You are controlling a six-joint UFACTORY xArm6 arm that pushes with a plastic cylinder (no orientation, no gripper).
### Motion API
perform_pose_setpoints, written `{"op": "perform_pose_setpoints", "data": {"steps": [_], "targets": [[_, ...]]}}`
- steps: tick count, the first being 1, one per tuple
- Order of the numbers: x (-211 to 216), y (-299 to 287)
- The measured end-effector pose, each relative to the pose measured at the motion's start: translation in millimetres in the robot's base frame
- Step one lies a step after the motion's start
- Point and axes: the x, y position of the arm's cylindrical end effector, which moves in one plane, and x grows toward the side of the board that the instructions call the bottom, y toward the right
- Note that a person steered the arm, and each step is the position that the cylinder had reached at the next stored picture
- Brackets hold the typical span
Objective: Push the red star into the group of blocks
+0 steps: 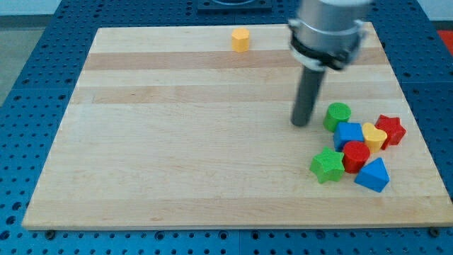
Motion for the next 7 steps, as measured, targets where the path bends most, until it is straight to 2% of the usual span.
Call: {"op": "perform_pose_setpoints", "data": {"steps": [1, 2, 3, 4, 5, 7], "targets": [[-24.1, 53.0], [-12.5, 167.2], [56.0, 211.6], [75.1, 184.1], [68.1, 143.8], [48.6, 193.7]]}}
